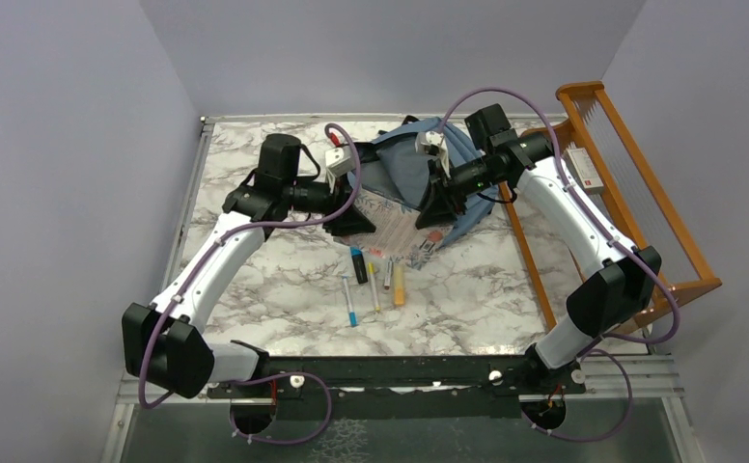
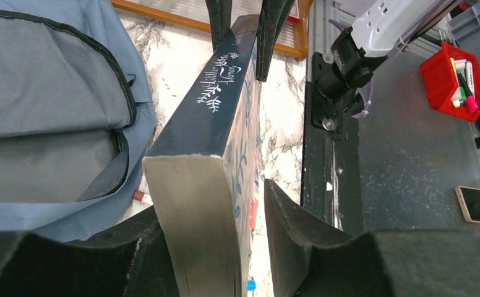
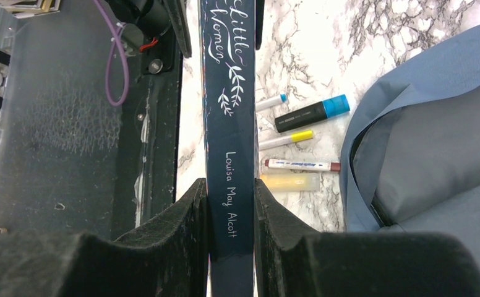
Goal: Pack the student bag
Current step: Pick up the book from the center of the board, then place the book in the student bag.
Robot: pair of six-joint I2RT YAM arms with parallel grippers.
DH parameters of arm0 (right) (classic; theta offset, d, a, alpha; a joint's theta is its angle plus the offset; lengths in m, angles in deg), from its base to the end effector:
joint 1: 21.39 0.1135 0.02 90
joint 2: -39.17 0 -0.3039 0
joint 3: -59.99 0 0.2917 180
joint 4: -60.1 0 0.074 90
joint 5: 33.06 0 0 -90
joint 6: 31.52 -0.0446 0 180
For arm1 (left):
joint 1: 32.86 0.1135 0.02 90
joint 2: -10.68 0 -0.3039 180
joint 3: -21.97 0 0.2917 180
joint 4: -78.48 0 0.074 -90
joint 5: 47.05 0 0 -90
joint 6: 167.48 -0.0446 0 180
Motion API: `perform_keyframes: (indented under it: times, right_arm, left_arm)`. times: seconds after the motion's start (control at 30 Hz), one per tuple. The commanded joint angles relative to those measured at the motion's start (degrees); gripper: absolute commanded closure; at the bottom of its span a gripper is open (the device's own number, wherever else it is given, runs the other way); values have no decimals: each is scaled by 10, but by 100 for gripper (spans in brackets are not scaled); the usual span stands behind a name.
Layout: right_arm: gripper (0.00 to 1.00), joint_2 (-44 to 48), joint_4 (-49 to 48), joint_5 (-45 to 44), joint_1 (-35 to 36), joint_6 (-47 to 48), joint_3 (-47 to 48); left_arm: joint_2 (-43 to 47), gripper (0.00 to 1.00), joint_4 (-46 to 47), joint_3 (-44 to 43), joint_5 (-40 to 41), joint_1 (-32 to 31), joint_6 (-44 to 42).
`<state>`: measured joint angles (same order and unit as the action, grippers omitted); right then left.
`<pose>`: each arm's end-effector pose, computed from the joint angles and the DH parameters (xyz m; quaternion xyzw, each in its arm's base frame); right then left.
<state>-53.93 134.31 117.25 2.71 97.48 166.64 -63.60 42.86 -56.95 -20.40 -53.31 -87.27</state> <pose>0.3193 0.1853 0.4015 -0.5461 0.6463 0.4535 0.2801 0.2756 -0.1453 0.3812 0.4429 0.6475 -0.4939 0.3749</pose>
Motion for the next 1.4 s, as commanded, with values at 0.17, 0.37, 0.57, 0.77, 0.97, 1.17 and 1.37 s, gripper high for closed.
perform_keyframes:
  times: [0.17,0.37,0.57,0.77,0.97,1.17,1.37]
  right_arm:
    - [100,19,-20,26,1,2,19]
    - [89,32,-63,11,1,-28,3]
    - [60,88,-176,-77,1,-117,-53]
    - [40,183,-337,-296,1,-248,-144]
    - [33,254,-446,-452,1,-328,-230]
    - [32,193,-414,-499,1,-362,-211]
    - [31,92,-400,-523,27,-364,-165]
  left_arm:
    - [-19,77,-39,-20,0,-23,-42]
    - [-21,100,-41,-31,17,-24,-45]
    - [-41,100,-41,-60,139,-24,-11]
    - [-47,100,-24,-71,161,-9,11]
    - [-34,100,46,-51,159,42,91]
    - [-8,100,120,-49,218,113,217]
    - [16,100,118,-49,346,147,277]
